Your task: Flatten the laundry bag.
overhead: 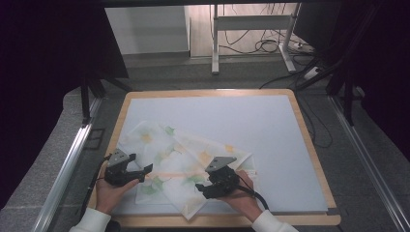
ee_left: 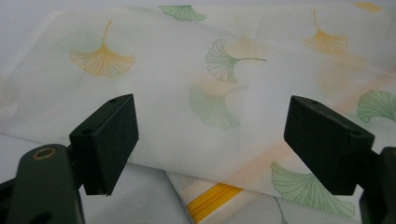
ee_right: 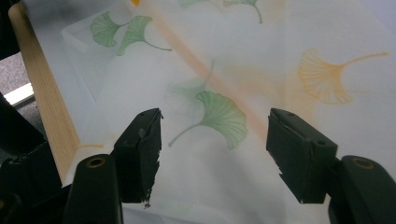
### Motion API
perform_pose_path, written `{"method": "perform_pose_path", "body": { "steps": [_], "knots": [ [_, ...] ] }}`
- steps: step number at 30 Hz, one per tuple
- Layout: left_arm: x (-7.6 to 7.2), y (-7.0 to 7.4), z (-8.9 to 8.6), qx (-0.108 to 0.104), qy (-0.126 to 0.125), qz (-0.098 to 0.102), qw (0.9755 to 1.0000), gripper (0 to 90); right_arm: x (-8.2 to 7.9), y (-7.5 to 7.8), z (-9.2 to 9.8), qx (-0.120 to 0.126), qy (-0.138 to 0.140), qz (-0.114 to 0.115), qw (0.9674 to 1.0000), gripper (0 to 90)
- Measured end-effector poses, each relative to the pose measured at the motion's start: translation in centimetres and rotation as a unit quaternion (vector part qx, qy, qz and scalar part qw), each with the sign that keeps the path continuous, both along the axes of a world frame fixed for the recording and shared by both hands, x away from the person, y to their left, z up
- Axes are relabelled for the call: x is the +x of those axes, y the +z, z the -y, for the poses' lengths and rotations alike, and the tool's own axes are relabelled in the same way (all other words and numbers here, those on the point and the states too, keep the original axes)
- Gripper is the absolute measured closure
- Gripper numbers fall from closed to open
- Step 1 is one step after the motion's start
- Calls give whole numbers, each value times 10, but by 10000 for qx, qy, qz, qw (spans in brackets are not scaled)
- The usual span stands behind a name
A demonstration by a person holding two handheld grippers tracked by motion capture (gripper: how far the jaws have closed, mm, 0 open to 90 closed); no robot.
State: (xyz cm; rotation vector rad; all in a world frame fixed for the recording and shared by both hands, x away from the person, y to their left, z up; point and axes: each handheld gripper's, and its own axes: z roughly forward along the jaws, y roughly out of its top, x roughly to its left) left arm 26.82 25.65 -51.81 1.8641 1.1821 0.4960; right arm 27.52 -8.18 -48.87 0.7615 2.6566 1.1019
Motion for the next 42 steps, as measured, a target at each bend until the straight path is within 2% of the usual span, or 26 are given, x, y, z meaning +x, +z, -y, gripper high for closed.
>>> {"method": "perform_pose_path", "body": {
  "steps": [13, 18, 26, 32, 42],
  "knots": [
    [1, -1, -1, 74, 17, -9, 10000, 173, -10, -10, -40, -164, 522, -189, 9983, 301],
    [1, -1, 0, 70, 22, -13, 10000, 173, -12, -12, -46, -198, 568, -207, 9980, 300],
    [1, -2, 0, 112, 39, 5, 9999, 170, -18, -20, -63, -403, 788, -288, 9957, 290],
    [1, -2, -1, 129, 51, 15, 9999, 168, -19, -23, -69, -494, 743, -305, 9955, 278],
    [1, -2, 0, 72, 19, -14, 10000, 176, -23, -30, -80, -769, 861, -361, 9927, 242]
  ]
}}
